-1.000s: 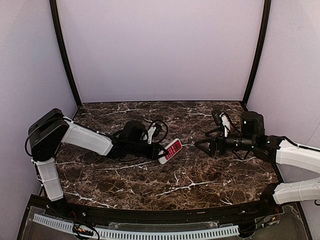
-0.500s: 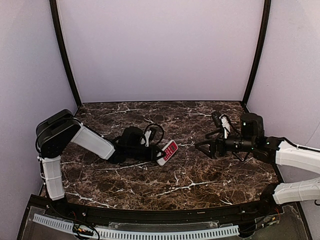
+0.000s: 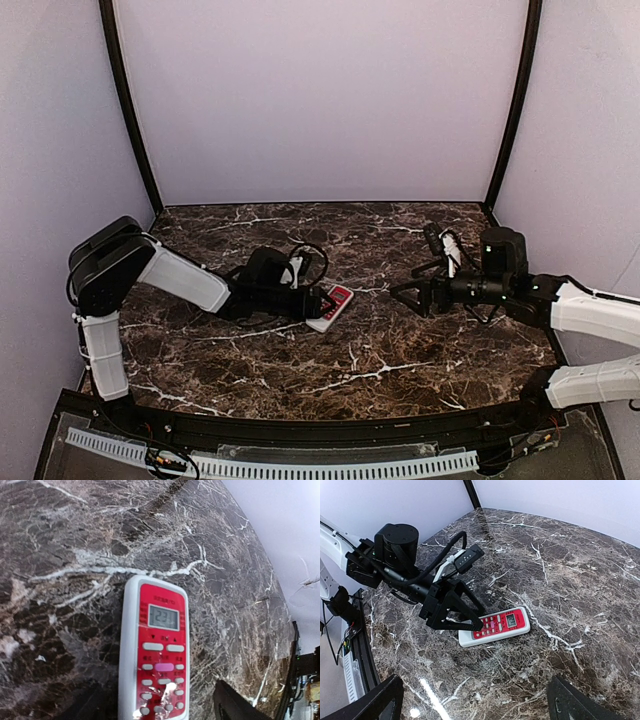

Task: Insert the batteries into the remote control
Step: Place the remote control at the center of the board, then reset both arms

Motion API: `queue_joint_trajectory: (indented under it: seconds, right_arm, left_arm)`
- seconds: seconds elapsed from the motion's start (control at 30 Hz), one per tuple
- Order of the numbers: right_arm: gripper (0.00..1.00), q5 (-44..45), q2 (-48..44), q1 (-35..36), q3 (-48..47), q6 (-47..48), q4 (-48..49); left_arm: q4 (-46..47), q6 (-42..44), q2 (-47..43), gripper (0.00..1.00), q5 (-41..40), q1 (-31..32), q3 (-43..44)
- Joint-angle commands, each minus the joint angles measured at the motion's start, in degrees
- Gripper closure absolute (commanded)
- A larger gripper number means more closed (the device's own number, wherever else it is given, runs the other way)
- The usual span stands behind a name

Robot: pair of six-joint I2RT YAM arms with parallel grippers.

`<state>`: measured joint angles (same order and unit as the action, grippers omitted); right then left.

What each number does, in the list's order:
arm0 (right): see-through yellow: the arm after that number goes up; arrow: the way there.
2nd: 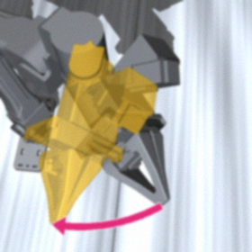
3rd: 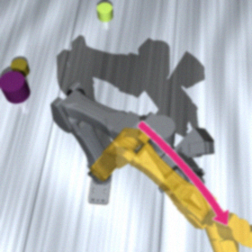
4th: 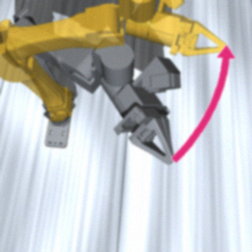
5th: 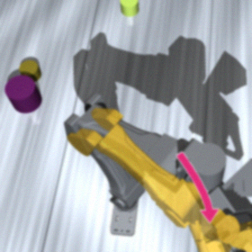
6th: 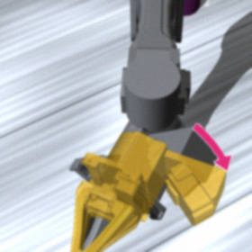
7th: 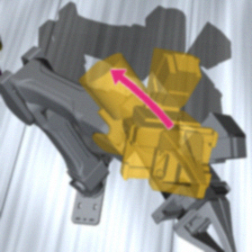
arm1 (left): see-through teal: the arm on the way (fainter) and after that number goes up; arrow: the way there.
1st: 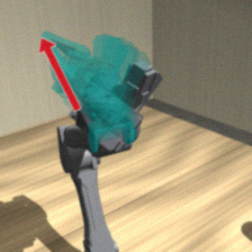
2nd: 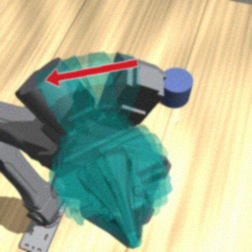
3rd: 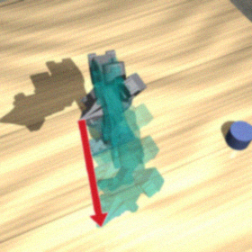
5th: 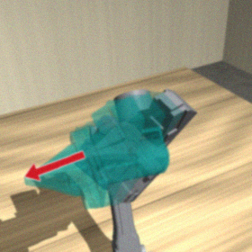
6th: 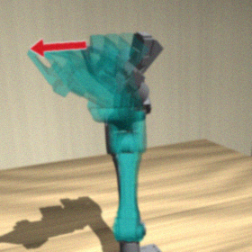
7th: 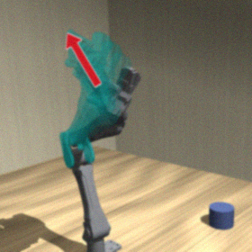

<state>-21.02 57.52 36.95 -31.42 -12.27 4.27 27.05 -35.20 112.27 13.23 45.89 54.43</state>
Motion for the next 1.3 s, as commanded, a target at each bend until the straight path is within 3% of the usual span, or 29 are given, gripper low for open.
queue_joint_trajectory:
  seconds: [0.0, 0.17, 0.3, 0.47, 0.57, 0.67, 0.83, 1.0, 1.27]
  right_arm:
    - [0.01, 1.76, 1.12, -0.3, 0.41, 0.83, 1.18]
    - [0.01, 4.44, 2.25, -1.07, -1.55, 2.86, 0.9]
    - [0.01, 1.42, 5.98, -4.26, -5.51, 3.01, 0.69]
    - [0.01, -0.39, 11.9, -6.69, -8.46, 2.64, 2.06]
    - [0.01, -4.16, 16.44, -8.91, -8.12, 0.21, 4.77]
    - [0.01, -5.83, 19.8, -9.39, -5.46, -1.97, 8.22]
    - [0.01, -4.71, 22.47, -9.78, -0.08, -4.39, 12.86]
    - [0.01, -4.51, 24.0, -9.83, 3.54, -6.22, 17.54]
    - [0.01, -3.51, 23.41, -9.8, 3.43, -5.44, 17.01]
  left_arm:
    - [-13.38, 6.82, -3.53, 0.06, -5.5, -0.68, 4.23]
    - [-29.96, 13.96, -7.09, 0.01, -12.27, -3.69, 12.61]
    - [-38.69, 16.98, -10.84, 0.01, -13.54, -7.9, 18.73]
    - [-50.04, 20.57, -13.2, 0.01, -22.16, -10.94, 24.38]
    - [-49.93, 19.0, -16.39, 0.01, -21.18, -13.84, 19.12]
    - [-43.5, 15.67, -20.24, 0.01, -16.35, -17.58, 10.63]
    - [-38.64, 12.17, -24.56, 0.01, -17.63, -18.56, -1.02]
    - [-37.9, 11.71, -24.62, 0.01, -18.89, -18.62, -4.35]
    - [-36.09, 12.69, -25.79, 0.01, -19.21, -18.64, -4.27]
